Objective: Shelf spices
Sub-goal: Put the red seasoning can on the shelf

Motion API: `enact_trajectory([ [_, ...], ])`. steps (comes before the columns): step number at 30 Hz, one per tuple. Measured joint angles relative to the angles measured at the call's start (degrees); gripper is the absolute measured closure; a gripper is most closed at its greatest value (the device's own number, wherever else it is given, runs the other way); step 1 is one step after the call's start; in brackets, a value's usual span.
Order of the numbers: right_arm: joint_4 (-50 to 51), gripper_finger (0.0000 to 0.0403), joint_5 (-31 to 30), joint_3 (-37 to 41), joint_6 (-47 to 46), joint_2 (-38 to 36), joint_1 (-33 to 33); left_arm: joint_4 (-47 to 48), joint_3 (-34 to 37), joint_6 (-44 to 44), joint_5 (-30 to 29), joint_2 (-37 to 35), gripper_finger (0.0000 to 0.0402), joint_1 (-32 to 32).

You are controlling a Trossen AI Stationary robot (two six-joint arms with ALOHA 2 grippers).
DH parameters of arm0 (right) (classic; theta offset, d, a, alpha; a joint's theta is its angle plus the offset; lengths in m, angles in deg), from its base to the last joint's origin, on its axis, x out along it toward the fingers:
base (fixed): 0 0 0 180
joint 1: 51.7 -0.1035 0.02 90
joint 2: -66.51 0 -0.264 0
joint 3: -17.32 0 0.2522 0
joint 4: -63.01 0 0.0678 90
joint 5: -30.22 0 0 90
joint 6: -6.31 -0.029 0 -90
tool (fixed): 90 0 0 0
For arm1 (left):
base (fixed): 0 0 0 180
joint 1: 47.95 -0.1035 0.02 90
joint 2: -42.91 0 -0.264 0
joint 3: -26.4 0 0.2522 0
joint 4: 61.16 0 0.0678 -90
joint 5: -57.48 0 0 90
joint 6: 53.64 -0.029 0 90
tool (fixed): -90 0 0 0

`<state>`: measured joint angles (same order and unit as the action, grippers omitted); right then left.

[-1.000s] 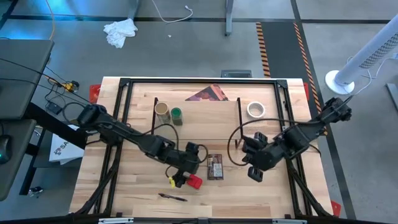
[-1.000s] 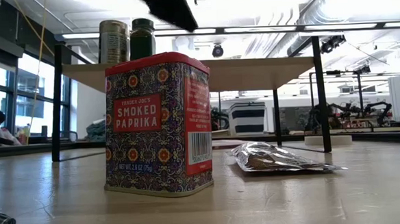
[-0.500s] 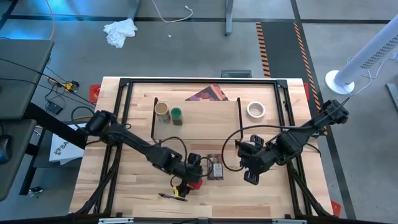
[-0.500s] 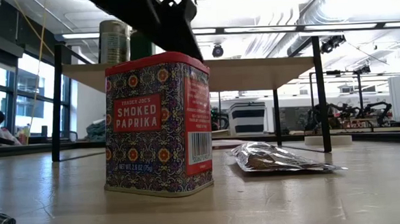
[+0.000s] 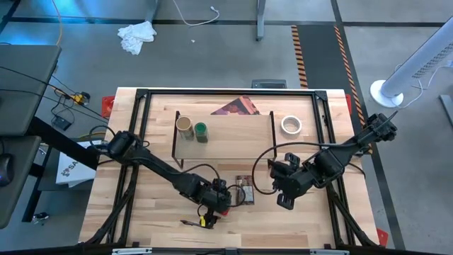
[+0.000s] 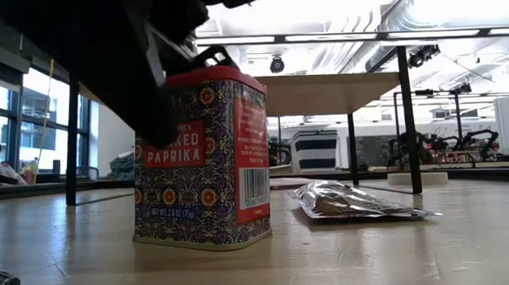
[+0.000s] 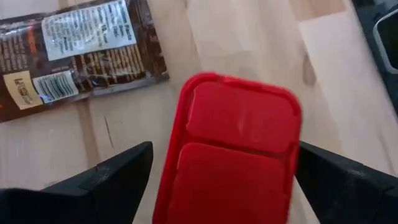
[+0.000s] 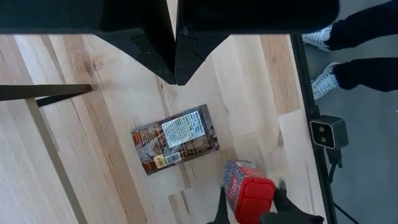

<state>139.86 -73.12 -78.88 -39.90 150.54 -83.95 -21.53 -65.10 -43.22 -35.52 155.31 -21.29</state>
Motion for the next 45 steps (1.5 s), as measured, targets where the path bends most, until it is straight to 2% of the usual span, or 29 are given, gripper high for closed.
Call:
enact_trajectory([
  [3, 0.02, 0.0403, 0.00, 0.00, 0.05, 0.00, 0.00, 0.54, -1.46, 1.52, 0.41, -0.35, 0.0059, 0.00],
  [5, 0.04, 0.0403, 0.01, 0.00, 0.19, 0.00, 0.00, 1.27, -3.15, 1.41, -0.61, -0.71, 0.0093, 0.01],
  [8, 0.06, 0.0403, 0.00, 0.00, 0.99, 0.00, 0.00, 4.06, -6.28, -0.75, -2.99, -1.62, 0.0167, -0.48],
  [14, 0.09, 0.0403, 0.00, 0.00, 1.70, -0.02, 0.00, 9.03, -13.96, -6.15, -4.84, -5.80, 0.0349, -3.18],
  [15, 0.10, 0.0403, 0.00, 0.00, 1.70, 0.00, 0.00, 9.23, -14.74, -6.72, -4.69, -6.65, 0.0373, -3.50],
  [17, 0.11, 0.0403, -0.14, 0.00, 1.70, -0.02, 0.00, 9.70, -15.35, -8.13, -3.47, -8.12, 0.0393, -4.15],
  [21, 0.13, 0.0403, -0.36, 0.00, 1.70, -0.02, 0.00, 12.84, -15.21, -6.59, -1.62, -9.05, 0.0354, -4.99],
  [28, 0.63, 0.0403, -1.40, 0.00, 1.70, -0.02, 0.02, 18.37, -14.86, -1.82, 1.08, -8.64, 0.0229, -4.91],
  [35, 1.05, 0.0403, -2.19, 0.00, 1.70, -0.02, 0.02, 18.64, -14.91, -0.55, 1.22, -7.12, 0.0121, -4.80],
  [39, 1.18, 0.0403, -2.17, 0.00, 1.70, -0.02, 0.00, 21.20, -14.91, -0.53, 1.47, -5.30, 0.0089, -5.05],
  [45, 1.25, 0.0403, -2.19, 0.00, 1.44, -0.02, 0.00, 24.76, -14.91, -6.09, 0.44, -3.01, 0.0080, -3.79],
])
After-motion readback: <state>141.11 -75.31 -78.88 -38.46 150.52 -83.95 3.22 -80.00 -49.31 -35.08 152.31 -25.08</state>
